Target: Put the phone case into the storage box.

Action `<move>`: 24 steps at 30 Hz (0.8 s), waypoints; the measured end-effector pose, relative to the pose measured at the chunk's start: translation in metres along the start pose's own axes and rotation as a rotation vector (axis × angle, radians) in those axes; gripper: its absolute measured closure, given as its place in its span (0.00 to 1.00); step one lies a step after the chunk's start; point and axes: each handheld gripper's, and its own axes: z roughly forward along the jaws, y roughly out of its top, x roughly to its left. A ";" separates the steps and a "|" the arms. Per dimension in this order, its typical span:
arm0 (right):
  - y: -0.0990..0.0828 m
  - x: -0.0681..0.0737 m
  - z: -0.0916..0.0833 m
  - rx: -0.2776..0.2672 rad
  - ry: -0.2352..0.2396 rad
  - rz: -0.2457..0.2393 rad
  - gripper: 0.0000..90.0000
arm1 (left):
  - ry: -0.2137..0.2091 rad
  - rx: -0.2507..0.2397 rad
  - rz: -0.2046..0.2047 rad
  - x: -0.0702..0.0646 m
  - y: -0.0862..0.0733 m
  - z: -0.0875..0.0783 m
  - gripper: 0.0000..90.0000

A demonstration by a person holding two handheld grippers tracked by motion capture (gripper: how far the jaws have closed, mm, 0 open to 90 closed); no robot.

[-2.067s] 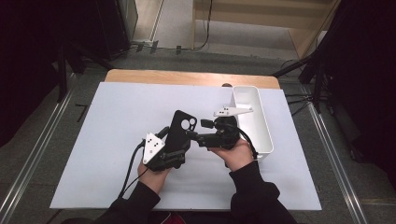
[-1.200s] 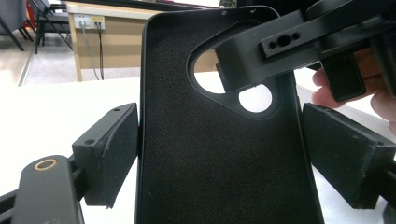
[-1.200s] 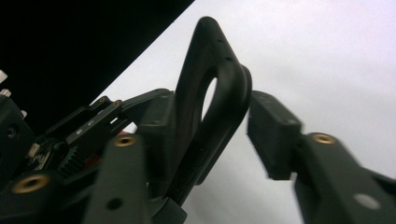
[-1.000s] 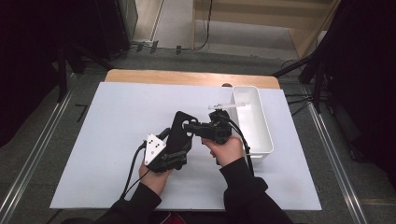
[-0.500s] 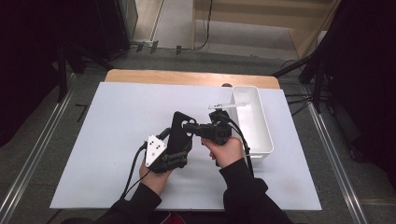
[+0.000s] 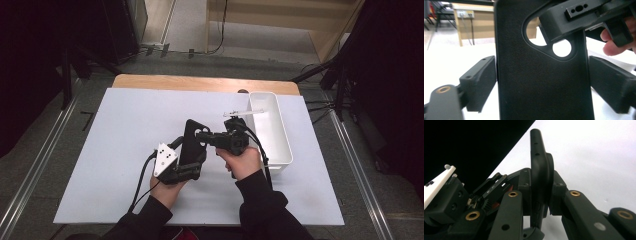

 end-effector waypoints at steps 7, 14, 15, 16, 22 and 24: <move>0.001 0.001 -0.003 -0.007 -0.017 -0.012 0.83 | -0.005 0.034 0.005 -0.001 0.004 0.000 0.01; 0.003 -0.003 -0.010 -0.023 -0.051 -0.027 0.83 | -0.047 0.057 -0.002 0.000 0.010 -0.003 0.01; 0.003 -0.004 -0.010 -0.023 -0.050 -0.028 0.83 | -0.052 0.058 -0.002 0.000 0.010 -0.003 0.01; 0.004 -0.004 -0.011 -0.029 -0.055 -0.029 0.83 | -0.056 0.060 -0.005 0.001 0.011 -0.004 0.01; 0.004 -0.005 -0.016 -0.034 -0.081 -0.068 0.83 | -0.122 0.079 -0.047 0.009 0.018 -0.005 0.01; 0.004 -0.006 -0.017 -0.034 -0.084 -0.080 0.83 | -0.134 0.094 -0.046 0.012 0.020 -0.005 0.01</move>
